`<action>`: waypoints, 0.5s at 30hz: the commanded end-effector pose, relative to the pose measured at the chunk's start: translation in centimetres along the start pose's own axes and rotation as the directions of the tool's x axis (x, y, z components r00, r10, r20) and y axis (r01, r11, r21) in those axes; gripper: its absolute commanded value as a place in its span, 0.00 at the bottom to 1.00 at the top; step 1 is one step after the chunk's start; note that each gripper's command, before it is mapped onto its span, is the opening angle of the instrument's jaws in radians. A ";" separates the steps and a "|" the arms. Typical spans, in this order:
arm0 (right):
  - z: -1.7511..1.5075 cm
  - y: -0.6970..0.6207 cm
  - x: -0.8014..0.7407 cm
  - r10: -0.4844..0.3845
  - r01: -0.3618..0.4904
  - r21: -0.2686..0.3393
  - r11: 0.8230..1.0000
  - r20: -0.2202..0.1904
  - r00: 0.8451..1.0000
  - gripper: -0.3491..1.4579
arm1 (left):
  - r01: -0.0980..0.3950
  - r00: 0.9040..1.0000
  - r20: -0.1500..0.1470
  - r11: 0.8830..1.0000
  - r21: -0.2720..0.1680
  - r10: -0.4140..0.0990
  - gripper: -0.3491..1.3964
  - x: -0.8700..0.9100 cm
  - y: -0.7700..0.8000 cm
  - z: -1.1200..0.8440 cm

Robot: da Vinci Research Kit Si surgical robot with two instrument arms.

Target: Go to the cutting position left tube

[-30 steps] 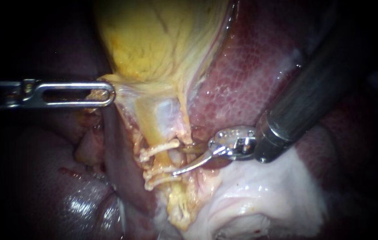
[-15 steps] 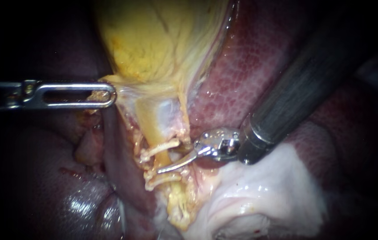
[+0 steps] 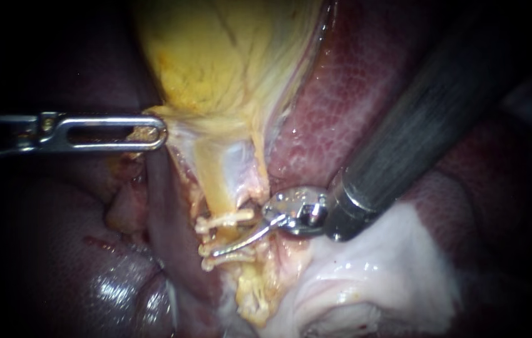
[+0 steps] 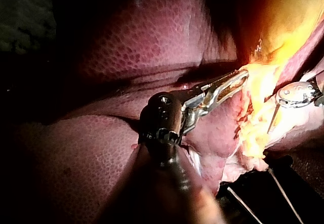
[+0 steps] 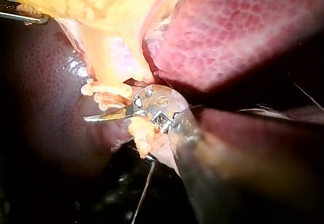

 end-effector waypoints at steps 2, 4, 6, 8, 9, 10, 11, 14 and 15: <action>0.04 0.01 -0.04 0.005 -0.005 0.007 1.000 0.007 1.000 0.85 | 0.000 1.000 0.001 1.000 -0.003 0.000 0.00 0.00 0.01 0.02; 0.08 0.03 -0.06 0.007 -0.007 0.015 1.000 0.009 1.000 0.85 | 0.000 1.000 0.001 1.000 -0.003 0.000 0.00 0.00 0.02 0.04; 0.11 0.04 -0.05 0.011 -0.012 0.017 1.000 0.008 1.000 0.85 | -0.001 1.000 0.000 1.000 -0.001 0.001 0.00 0.00 0.02 0.05; 0.13 0.05 -0.04 0.012 -0.012 0.016 1.000 0.007 1.000 0.85 | -0.001 1.000 0.001 1.000 -0.002 0.001 0.00 0.01 0.01 0.07; 0.14 0.06 -0.03 0.012 -0.012 0.016 1.000 0.007 1.000 0.85 | -0.001 1.000 0.000 1.000 0.000 0.001 0.00 0.01 0.01 0.07; 0.15 0.07 -0.03 0.012 -0.012 0.017 1.000 0.004 1.000 0.85 | -0.001 1.000 0.000 1.000 0.000 0.001 0.00 0.01 0.01 0.08; 0.16 0.07 -0.02 0.012 -0.012 0.017 1.000 0.004 1.000 0.85 | -0.001 1.000 0.001 1.000 -0.001 0.001 0.00 0.02 0.01 0.09; 0.18 0.09 -0.01 0.012 -0.012 0.017 1.000 0.001 1.000 0.84 | -0.002 1.000 -0.001 1.000 0.003 0.002 0.00 0.03 0.00 0.12; 0.19 0.10 0.00 0.012 -0.012 0.018 1.000 -0.002 1.000 0.84 | -0.002 1.000 -0.001 1.000 0.003 0.002 0.00 0.03 0.00 0.13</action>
